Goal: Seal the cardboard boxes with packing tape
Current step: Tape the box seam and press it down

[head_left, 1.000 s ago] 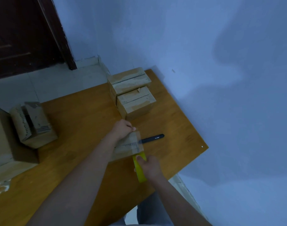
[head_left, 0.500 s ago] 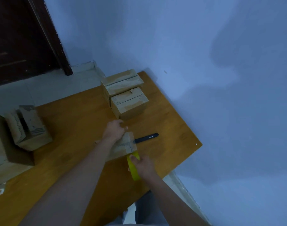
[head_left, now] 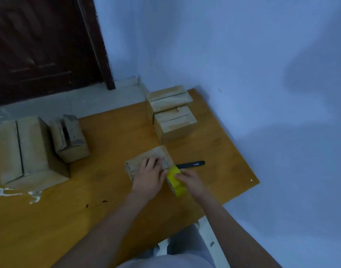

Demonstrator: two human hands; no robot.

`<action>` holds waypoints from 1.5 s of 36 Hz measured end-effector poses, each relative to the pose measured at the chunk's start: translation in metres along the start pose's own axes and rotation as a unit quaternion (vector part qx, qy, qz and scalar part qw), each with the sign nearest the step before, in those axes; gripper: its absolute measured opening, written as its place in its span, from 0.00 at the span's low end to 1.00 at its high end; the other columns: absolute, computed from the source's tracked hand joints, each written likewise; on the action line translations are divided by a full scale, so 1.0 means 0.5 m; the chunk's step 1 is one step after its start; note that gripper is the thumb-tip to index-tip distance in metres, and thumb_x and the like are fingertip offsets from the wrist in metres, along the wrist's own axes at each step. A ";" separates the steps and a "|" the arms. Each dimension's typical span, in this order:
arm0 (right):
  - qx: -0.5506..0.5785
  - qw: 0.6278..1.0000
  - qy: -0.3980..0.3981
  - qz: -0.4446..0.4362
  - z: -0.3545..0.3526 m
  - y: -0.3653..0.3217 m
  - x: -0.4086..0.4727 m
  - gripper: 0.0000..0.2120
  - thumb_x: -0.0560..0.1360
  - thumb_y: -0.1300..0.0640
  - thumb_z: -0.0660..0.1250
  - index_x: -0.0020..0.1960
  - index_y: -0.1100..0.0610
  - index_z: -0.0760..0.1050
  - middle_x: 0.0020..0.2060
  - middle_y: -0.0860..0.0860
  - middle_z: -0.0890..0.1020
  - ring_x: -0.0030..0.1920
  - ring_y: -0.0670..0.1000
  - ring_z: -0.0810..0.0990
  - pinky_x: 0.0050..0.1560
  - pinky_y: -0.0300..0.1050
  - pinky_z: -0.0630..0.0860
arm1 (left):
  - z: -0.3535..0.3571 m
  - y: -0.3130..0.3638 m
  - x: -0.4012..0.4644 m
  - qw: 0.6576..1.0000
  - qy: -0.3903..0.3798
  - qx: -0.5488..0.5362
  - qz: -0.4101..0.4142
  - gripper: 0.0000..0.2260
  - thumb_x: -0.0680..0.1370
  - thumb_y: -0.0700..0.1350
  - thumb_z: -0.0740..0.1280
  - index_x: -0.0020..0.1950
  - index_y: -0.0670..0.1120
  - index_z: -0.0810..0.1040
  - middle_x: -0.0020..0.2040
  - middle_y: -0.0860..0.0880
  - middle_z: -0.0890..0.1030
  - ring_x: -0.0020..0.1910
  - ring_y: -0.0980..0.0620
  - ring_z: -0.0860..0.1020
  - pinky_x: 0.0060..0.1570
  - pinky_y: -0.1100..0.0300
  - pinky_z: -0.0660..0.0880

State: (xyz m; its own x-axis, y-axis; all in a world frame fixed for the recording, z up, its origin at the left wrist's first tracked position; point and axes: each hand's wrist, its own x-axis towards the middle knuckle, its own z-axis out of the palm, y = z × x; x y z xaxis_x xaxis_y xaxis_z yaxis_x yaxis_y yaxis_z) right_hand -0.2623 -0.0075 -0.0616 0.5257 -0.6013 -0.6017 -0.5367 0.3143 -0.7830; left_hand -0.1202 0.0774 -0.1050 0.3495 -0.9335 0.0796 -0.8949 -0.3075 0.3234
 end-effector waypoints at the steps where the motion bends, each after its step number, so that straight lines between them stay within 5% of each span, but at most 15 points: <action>1: -0.010 1.000 -0.002 -0.006 0.000 0.000 0.001 0.08 0.79 0.59 0.61 0.49 0.61 0.78 0.31 0.47 0.81 0.32 0.44 0.79 0.33 0.36 0.74 | 0.000 0.005 -0.003 1.000 -0.012 0.003 -0.010 0.26 0.79 0.57 0.52 0.62 0.41 0.78 0.55 0.46 0.75 0.56 0.48 0.68 0.48 0.51 0.78; 5: -0.033 0.999 -0.005 -0.022 0.001 0.010 0.006 0.10 0.80 0.58 0.60 0.46 0.62 0.78 0.32 0.51 0.80 0.29 0.43 0.79 0.34 0.39 0.75 | -0.001 0.018 -0.005 0.998 -0.036 -0.016 -0.049 0.28 0.79 0.58 0.51 0.65 0.39 0.75 0.59 0.44 0.74 0.58 0.45 0.68 0.53 0.47 0.77; 9: -0.129 0.991 0.028 -0.003 0.016 0.018 -0.001 0.18 0.81 0.50 0.58 0.46 0.64 0.77 0.26 0.47 0.72 0.23 0.38 0.72 0.26 0.29 0.65 | -0.009 0.030 -0.002 0.993 -0.096 -0.009 -0.062 0.32 0.80 0.63 0.52 0.75 0.42 0.62 0.69 0.46 0.64 0.69 0.46 0.60 0.68 0.49 0.65; 15: -0.164 0.985 0.054 0.010 0.043 0.041 -0.007 0.32 0.76 0.35 0.51 0.49 0.64 0.75 0.44 0.62 0.81 0.43 0.58 0.80 0.48 0.55 0.78 | -0.006 0.040 -0.002 0.992 -0.097 -0.001 -0.081 0.35 0.78 0.65 0.52 0.77 0.44 0.58 0.71 0.46 0.60 0.72 0.46 0.57 0.70 0.52 0.61; 19: -0.106 0.994 0.029 0.017 0.036 0.023 -0.019 0.19 0.83 0.50 0.48 0.61 0.60 0.71 0.58 0.59 0.76 0.59 0.56 0.75 0.54 0.45 0.70 | -0.003 0.044 -0.008 0.990 -0.104 0.021 -0.090 0.42 0.73 0.71 0.41 0.78 0.44 0.56 0.73 0.45 0.58 0.73 0.44 0.55 0.72 0.50 0.58; 24: -0.131 0.990 -0.001 0.048 0.003 0.042 0.017 0.17 0.83 0.57 0.49 0.63 0.64 0.71 0.55 0.61 0.77 0.58 0.58 0.76 0.56 0.47 0.72 | -0.004 0.050 -0.007 0.990 -0.104 0.014 -0.096 0.37 0.77 0.67 0.52 0.78 0.47 0.52 0.74 0.47 0.54 0.74 0.46 0.50 0.73 0.52 0.53; 28: -0.267 0.944 0.196 -0.009 -0.031 0.071 0.076 0.10 0.79 0.60 0.59 0.59 0.61 0.70 0.54 0.57 0.72 0.58 0.58 0.71 0.55 0.47 0.69 | -0.004 0.049 -0.006 0.989 -0.108 0.010 -0.104 0.37 0.76 0.68 0.53 0.77 0.46 0.57 0.72 0.46 0.59 0.72 0.46 0.54 0.72 0.50 0.59; 31: -0.485 0.849 0.209 -0.033 -0.053 0.095 0.123 0.18 0.78 0.56 0.61 0.65 0.59 0.65 0.63 0.57 0.66 0.65 0.58 0.64 0.63 0.51 0.65 | 0.001 0.046 -0.006 0.991 -0.077 0.015 -0.105 0.38 0.74 0.70 0.50 0.72 0.43 0.69 0.65 0.45 0.69 0.66 0.45 0.62 0.65 0.47 0.70; 34: -0.584 0.794 0.162 -0.051 -0.068 0.107 0.156 0.16 0.79 0.56 0.60 0.65 0.56 0.67 0.63 0.56 0.68 0.65 0.59 0.66 0.68 0.57 0.60 | 0.007 0.045 -0.008 0.992 -0.078 0.009 -0.101 0.41 0.72 0.71 0.46 0.74 0.44 0.64 0.69 0.46 0.65 0.69 0.46 0.59 0.69 0.48 0.64; 38: -0.615 0.759 0.174 -0.120 -0.092 0.111 0.168 0.08 0.73 0.60 0.70 0.51 0.58 0.76 0.49 0.58 0.77 0.50 0.62 0.77 0.57 0.60 0.73 | 0.004 0.048 -0.008 0.990 -0.094 0.028 -0.105 0.38 0.75 0.70 0.51 0.78 0.48 0.53 0.73 0.48 0.56 0.72 0.47 0.51 0.73 0.51 0.54; 41: -0.623 0.759 0.139 -0.129 -0.109 0.120 0.156 0.09 0.81 0.56 0.56 0.57 0.58 0.71 0.54 0.57 0.75 0.54 0.59 0.74 0.56 0.52 0.69 | -0.002 0.052 -0.010 0.989 -0.093 0.034 -0.109 0.38 0.76 0.69 0.53 0.78 0.48 0.51 0.74 0.48 0.55 0.73 0.47 0.51 0.72 0.52 0.54; 44: -0.578 0.797 0.134 -0.111 -0.124 0.110 0.132 0.12 0.83 0.54 0.50 0.58 0.59 0.67 0.53 0.55 0.75 0.48 0.56 0.76 0.41 0.47 0.68 | -0.004 0.053 -0.010 0.989 -0.094 0.044 -0.108 0.38 0.76 0.69 0.52 0.78 0.48 0.51 0.74 0.49 0.55 0.74 0.47 0.51 0.72 0.52 0.55; 48: -0.505 0.838 0.115 -0.170 -0.145 0.101 0.094 0.15 0.83 0.55 0.50 0.64 0.59 0.68 0.51 0.55 0.77 0.42 0.57 0.78 0.35 0.45 0.67 | 0.005 0.049 -0.009 0.991 -0.079 0.053 -0.098 0.38 0.75 0.69 0.54 0.77 0.46 0.58 0.71 0.47 0.60 0.71 0.47 0.55 0.70 0.50 0.61; 51: -0.521 0.793 0.108 -0.296 -0.146 0.081 0.064 0.20 0.80 0.48 0.51 0.56 0.56 0.77 0.39 0.51 0.81 0.30 0.52 0.77 0.23 0.39 0.62 | 0.026 0.044 -0.010 0.994 -0.006 0.065 -0.090 0.37 0.72 0.69 0.61 0.69 0.43 0.72 0.63 0.46 0.72 0.64 0.46 0.63 0.60 0.49 0.73; 54: -0.555 0.745 0.102 -0.354 -0.136 0.053 0.049 0.18 0.76 0.47 0.54 0.44 0.53 0.81 0.29 0.47 0.77 0.22 0.48 0.74 0.18 0.35 0.57 | 0.034 0.043 -0.011 0.993 0.036 0.073 -0.083 0.36 0.72 0.69 0.59 0.66 0.43 0.75 0.60 0.46 0.73 0.62 0.46 0.65 0.57 0.50 0.75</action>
State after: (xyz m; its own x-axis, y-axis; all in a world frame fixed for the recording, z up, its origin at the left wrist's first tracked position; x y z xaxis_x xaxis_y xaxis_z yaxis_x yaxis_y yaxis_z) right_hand -0.3085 -0.0640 -0.0861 0.8862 -0.4626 0.0263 -0.4474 -0.8691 -0.2111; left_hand -0.1460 0.0729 -0.1144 0.5095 -0.8541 0.1047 -0.8523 -0.4840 0.1984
